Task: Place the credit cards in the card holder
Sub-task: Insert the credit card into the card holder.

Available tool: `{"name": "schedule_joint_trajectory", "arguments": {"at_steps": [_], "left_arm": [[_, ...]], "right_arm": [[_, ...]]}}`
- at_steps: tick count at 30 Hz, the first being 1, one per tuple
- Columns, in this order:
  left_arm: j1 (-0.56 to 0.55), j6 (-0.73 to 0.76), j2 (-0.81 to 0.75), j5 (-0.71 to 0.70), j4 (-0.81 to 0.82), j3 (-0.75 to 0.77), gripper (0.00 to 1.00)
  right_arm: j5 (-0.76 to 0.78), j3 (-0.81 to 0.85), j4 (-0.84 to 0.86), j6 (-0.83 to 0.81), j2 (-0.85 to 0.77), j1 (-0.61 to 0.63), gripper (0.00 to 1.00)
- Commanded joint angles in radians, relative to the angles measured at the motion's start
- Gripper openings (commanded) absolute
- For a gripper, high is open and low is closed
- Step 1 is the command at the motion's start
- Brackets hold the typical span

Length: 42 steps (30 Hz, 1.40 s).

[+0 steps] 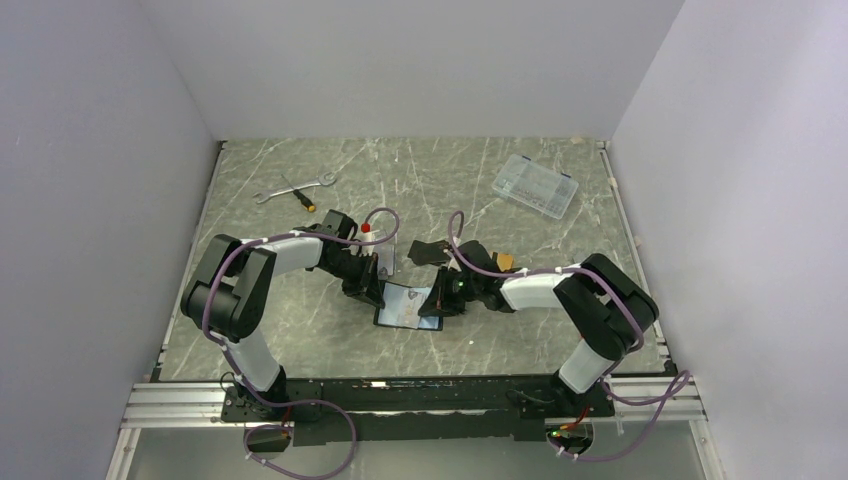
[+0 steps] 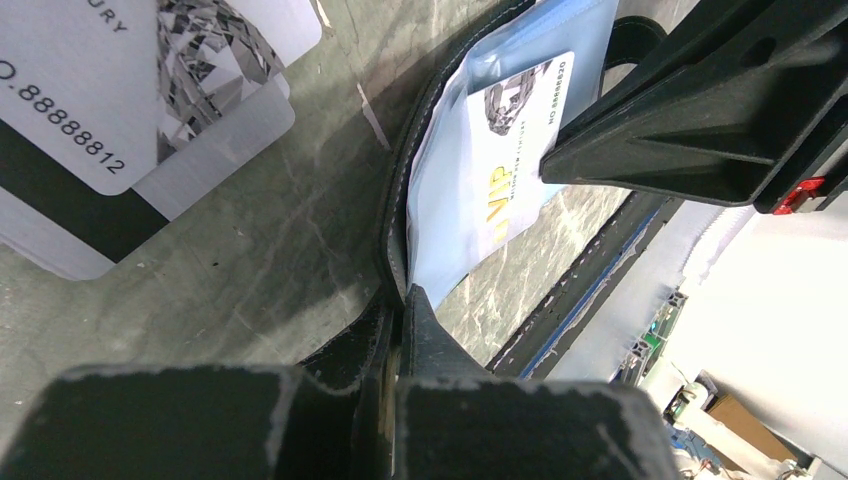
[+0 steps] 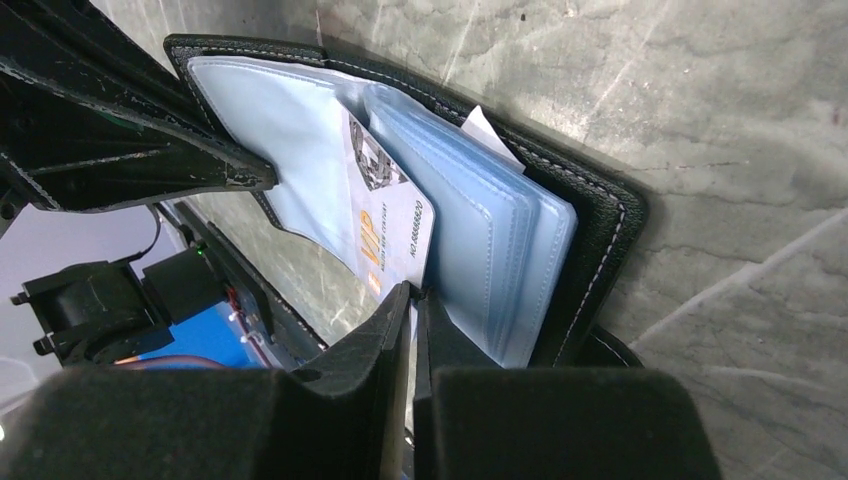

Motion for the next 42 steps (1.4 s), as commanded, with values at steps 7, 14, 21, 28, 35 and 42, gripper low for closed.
{"name": "schedule_joint_trajectory", "arguments": {"at_steps": [7, 14, 21, 28, 35, 42], "left_arm": [[0.000, 0.003, -0.036, 0.007, 0.012, 0.005, 0.01], [-0.001, 0.002, -0.030, 0.015, 0.012, 0.008, 0.05], [-0.001, 0.003, -0.030, 0.019, 0.010, 0.012, 0.11], [-0.001, 0.007, -0.029, 0.020, -0.001, 0.022, 0.26], [0.001, 0.018, -0.042, -0.006, -0.022, 0.035, 0.26], [0.004, 0.022, -0.053, -0.009, -0.026, 0.038, 0.23]], "right_arm": [[0.042, 0.035, -0.012, 0.011, 0.087, 0.035, 0.05], [0.057, 0.071, -0.019, 0.022, 0.107, 0.051, 0.04], [0.056, 0.145, -0.069, -0.009, 0.136, 0.070, 0.04], [0.031, 0.174, -0.054, -0.009, 0.154, 0.095, 0.20], [0.075, 0.128, -0.129, -0.030, 0.042, 0.072, 0.30], [0.097, 0.122, -0.181, -0.046, -0.013, 0.050, 0.16]]}}
